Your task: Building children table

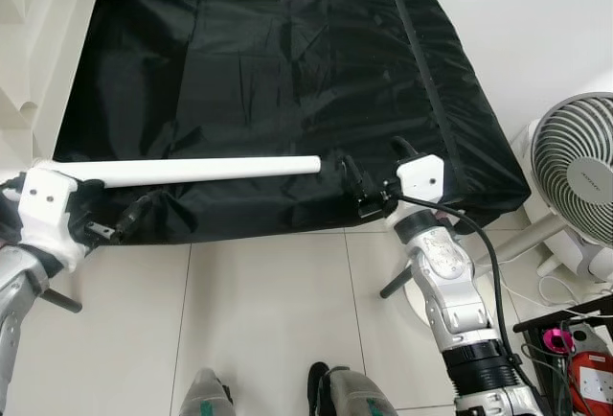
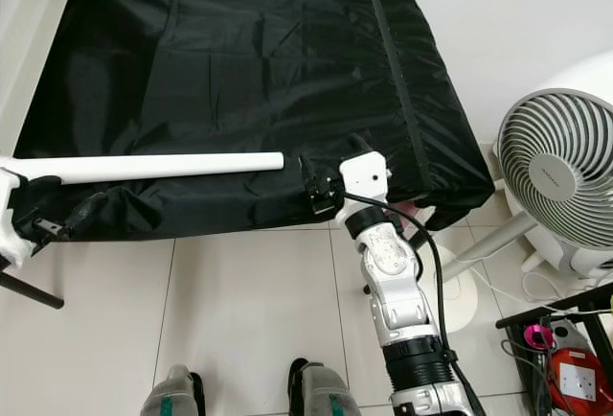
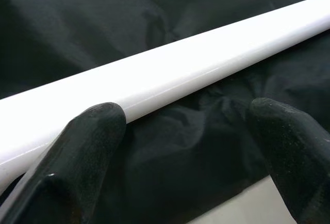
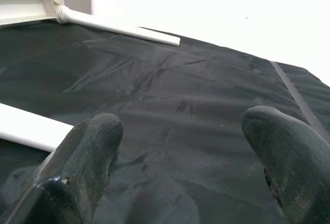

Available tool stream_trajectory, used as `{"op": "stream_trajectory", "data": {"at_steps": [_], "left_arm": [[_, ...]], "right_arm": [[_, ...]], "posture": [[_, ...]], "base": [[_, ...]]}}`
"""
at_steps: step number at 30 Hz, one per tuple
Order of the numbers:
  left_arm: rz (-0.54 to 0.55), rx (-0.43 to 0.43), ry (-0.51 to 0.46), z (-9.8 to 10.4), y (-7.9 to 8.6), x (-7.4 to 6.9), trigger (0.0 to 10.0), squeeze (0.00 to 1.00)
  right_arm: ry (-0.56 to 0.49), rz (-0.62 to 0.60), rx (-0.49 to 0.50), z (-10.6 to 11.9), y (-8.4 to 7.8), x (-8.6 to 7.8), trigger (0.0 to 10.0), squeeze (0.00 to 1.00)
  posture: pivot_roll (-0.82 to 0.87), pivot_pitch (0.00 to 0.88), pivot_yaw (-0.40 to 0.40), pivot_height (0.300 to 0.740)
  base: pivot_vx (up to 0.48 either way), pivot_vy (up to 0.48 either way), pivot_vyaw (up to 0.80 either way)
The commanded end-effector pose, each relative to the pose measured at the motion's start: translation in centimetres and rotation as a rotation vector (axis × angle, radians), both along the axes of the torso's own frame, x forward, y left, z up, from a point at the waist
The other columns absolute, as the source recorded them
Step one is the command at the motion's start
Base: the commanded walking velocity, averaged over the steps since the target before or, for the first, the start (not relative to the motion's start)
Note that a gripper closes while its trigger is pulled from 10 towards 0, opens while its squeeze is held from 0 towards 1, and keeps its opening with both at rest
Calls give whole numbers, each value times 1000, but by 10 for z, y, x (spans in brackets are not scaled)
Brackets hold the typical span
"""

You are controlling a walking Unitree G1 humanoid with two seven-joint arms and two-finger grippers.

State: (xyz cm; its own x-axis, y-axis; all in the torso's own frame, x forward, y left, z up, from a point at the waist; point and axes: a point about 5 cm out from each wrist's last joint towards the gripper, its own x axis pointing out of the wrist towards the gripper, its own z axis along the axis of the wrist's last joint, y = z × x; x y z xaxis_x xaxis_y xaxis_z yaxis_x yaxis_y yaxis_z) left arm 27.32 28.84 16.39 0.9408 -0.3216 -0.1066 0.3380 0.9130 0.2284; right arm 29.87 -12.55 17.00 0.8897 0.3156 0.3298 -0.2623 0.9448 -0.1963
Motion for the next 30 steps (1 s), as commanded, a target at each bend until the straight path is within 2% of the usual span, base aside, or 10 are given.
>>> {"op": "stream_trajectory", "data": {"at_steps": [1,13,16,19,24,28,30], "left_arm": [[23,41,13,-1,7,3,10000,0],[97,100,8,-1,24,25,10000,0],[97,133,2,-1,24,29,10000,0],[106,131,-6,-2,24,31,10000,0],[73,113,-28,-3,13,32,10000,0],[-20,83,-70,-1,-13,25,10000,0],[-35,70,-79,0,-18,24,10000,0]], "right_arm": [[10,-24,-4,-3,-6,-3,10000,0],[9,-30,-8,-3,-7,-4,10000,0],[6,-29,-10,-2,-7,-3,10000,0],[8,-29,-10,-3,-7,-4,10000,0],[14,-28,-12,-5,-7,-6,10000,0],[18,-32,-9,-6,-7,-7,10000,0],[19,-33,-8,-7,-8,-7,10000,0]], "posture": [[-4,177,-19,740],[-16,167,-17,740],[-19,164,-16,740],[-19,163,-16,740],[-21,161,-13,740],[-15,157,-8,740],[-12,156,-7,740]], "base": [[0,0,0],[0,0,0],[0,0,0],[0,0,0],[0,0,0],[0,0,0],[0,0,0]]}}
